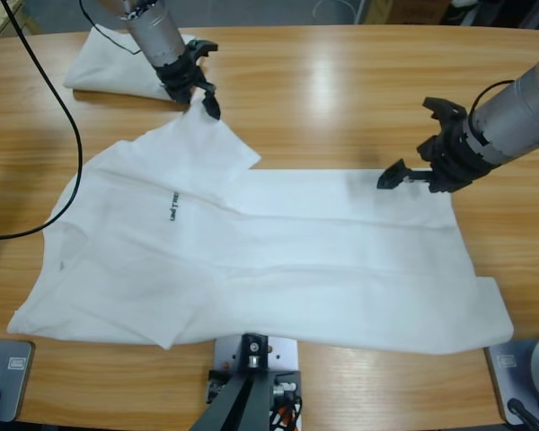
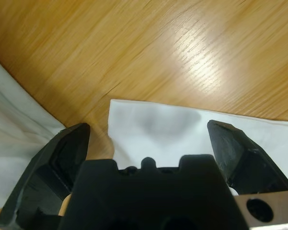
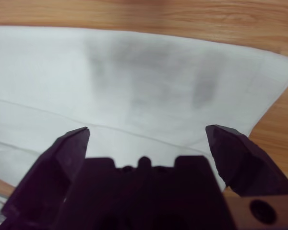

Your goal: Fold clothes

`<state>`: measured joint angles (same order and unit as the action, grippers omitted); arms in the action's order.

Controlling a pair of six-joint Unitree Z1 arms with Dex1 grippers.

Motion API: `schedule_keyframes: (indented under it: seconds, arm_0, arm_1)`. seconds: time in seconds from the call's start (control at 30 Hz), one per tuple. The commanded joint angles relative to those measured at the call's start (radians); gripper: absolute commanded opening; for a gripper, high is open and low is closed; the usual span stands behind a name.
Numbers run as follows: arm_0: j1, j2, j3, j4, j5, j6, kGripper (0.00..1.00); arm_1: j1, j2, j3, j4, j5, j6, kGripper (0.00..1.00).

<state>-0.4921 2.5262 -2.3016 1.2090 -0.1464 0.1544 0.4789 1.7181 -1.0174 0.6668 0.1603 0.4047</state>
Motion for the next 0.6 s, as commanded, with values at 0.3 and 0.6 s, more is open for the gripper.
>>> schedule_keyframes:
  seconds: [0.3,0.6]
  arm_0:
    - [-0.007,0.086,-0.024,0.049,0.063,0.043,0.000]
    - [-0.004,0.110,-0.059,0.066,0.092,0.050,0.000]
  arm_1:
    - [-0.017,0.011,0.045,-0.012,0.003,-0.014,0.987]
    - [-0.017,-0.003,0.065,-0.033,0.007,-0.014,0.982]
